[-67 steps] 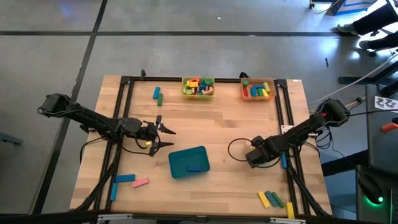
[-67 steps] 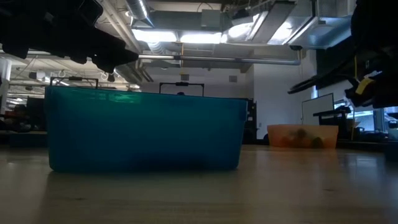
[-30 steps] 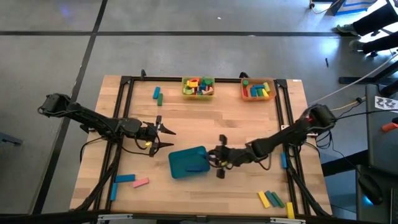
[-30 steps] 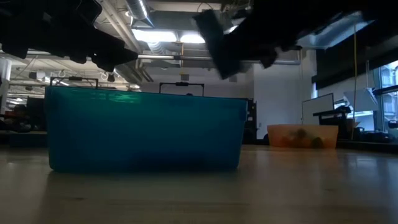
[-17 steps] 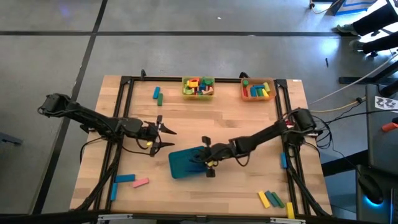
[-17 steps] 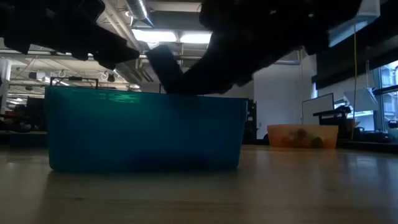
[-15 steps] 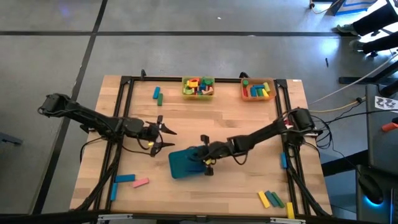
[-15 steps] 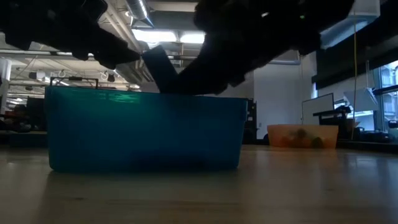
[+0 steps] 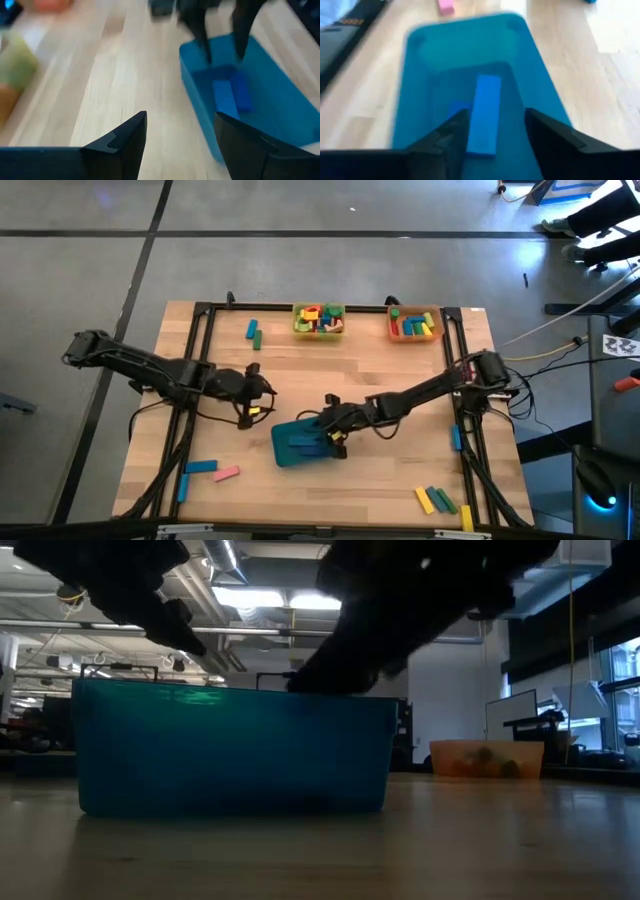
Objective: Sort blocks by size
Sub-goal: Put the rectangular block into the blue bin
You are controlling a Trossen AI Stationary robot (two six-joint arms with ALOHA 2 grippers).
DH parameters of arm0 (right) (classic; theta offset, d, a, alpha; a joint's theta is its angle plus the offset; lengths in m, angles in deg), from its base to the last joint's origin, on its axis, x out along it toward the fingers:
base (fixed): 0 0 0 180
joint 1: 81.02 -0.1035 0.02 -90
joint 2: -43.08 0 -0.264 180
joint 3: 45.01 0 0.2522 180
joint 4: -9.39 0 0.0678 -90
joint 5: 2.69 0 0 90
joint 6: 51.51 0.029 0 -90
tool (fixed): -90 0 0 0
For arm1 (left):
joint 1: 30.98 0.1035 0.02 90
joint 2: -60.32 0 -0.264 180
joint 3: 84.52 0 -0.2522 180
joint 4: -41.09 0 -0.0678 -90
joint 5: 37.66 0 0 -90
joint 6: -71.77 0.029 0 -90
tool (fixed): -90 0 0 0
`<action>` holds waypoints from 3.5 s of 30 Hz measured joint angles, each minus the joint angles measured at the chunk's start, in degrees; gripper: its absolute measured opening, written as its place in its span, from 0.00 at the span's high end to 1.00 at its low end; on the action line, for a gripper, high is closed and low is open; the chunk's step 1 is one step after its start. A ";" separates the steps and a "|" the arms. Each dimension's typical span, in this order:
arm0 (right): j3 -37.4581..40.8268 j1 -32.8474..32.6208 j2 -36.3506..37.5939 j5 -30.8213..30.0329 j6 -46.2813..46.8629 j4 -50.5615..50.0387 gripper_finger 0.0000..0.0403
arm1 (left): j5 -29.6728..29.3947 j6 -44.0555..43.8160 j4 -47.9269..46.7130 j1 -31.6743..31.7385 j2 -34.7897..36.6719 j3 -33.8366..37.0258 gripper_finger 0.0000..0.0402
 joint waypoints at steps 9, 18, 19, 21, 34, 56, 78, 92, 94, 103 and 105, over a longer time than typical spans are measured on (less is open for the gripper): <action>-0.06 -6.32 13.20 -5.62 6.67 -20.80 0.42 | -1.34 -23.39 -29.31 0.97 -0.02 -5.77 0.47; 2.63 -19.16 14.84 -31.76 20.63 -28.62 0.42 | -1.42 -37.01 -43.34 6.65 -3.37 -1.88 0.47; 3.87 -20.41 14.82 -33.59 23.24 -28.42 0.42 | -1.42 -36.95 -43.45 7.49 -4.17 -1.30 0.47; 6.30 -22.81 14.77 -37.25 29.05 -28.34 0.42 | -1.40 -36.07 -43.46 9.06 -6.14 -0.46 0.47; 23.36 -28.57 13.08 -48.52 44.52 -1.86 0.42 | 2.79 -30.47 -35.98 10.73 -16.77 3.52 0.47; 23.81 -28.50 8.47 -51.92 44.72 0.94 0.42 | -0.53 -27.14 -29.47 0.47 -9.96 -3.59 0.90; 23.76 -25.77 8.47 -52.84 46.47 1.37 0.42 | -1.20 -23.36 6.60 -10.01 -23.60 -9.49 0.86; 23.76 -25.83 8.47 -51.79 46.42 1.32 0.42 | 1.49 -16.96 -1.49 -9.99 -40.87 -21.55 0.86; 23.76 -25.83 8.47 -51.77 46.44 1.18 0.42 | 1.67 -16.92 -1.60 -9.85 -42.25 -21.55 0.86; 23.76 -25.86 8.47 -51.76 46.45 0.97 0.42 | 1.65 -13.34 -5.94 -8.27 -43.34 -21.61 0.86; 23.76 -25.86 8.47 -51.77 46.44 0.97 0.42 | 1.67 -11.55 -6.90 -8.02 -43.33 -21.62 0.86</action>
